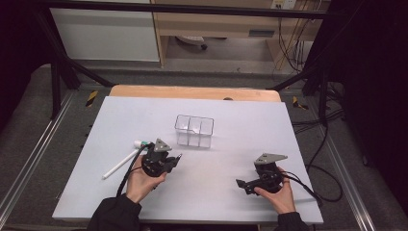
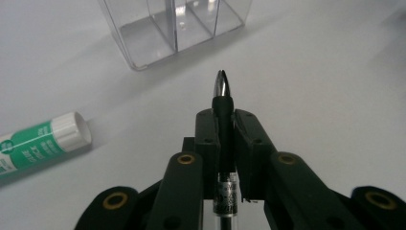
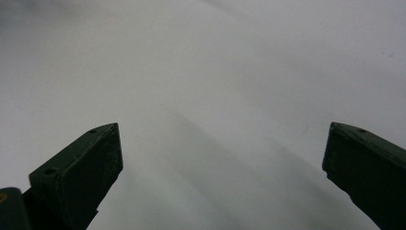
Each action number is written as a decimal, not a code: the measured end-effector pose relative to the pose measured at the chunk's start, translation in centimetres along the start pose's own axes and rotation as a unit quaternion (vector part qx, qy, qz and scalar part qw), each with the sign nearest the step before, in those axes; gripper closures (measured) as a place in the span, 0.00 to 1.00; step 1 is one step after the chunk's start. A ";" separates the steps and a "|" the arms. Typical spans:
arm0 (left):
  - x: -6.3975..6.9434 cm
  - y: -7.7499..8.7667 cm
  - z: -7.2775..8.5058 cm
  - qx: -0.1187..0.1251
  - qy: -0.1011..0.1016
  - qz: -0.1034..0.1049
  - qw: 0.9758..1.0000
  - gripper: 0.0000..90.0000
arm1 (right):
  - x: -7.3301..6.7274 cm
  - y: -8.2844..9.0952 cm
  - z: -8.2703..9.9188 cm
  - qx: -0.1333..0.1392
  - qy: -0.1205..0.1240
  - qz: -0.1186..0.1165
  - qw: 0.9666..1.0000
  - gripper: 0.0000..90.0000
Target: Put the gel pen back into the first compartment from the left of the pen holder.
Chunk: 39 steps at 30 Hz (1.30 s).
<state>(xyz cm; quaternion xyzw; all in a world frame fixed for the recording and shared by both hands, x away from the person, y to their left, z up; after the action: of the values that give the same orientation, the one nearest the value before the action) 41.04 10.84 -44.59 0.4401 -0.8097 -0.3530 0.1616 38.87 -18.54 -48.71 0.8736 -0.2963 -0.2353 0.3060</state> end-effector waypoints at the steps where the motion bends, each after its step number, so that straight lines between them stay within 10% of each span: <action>1: 0.0 0.2 -0.2 0.004 0.001 0.001 1.000 0.89 | 0.0 0.0 0.0 -0.001 0.000 0.000 1.000 0.01; 21: -1.5 2.9 -4.2 0.081 0.014 -0.006 0.997 0.89 | 0.0 0.2 0.1 -0.004 0.007 -0.003 1.000 0.01; 39: -2.4 3.6 -8.6 0.145 0.028 -0.014 0.989 0.89 | 0.0 0.1 0.1 -0.004 0.009 -0.007 1.000 0.01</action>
<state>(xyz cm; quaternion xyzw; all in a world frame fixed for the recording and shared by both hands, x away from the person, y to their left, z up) 45.15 10.46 -35.86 0.4799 -0.8412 -0.2218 0.1132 38.72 -18.63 -48.68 0.8768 -0.2862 -0.2303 0.3103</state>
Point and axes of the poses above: each handheld gripper's, and its own axes: y roughly backward along the jaws, z roughly out of its underside, x roughly to its right, the point moved 7 cm from there along -y, roughly forward along the jaws, and after that the axes turned 9 degrees about -z, right-handed, at the moved point
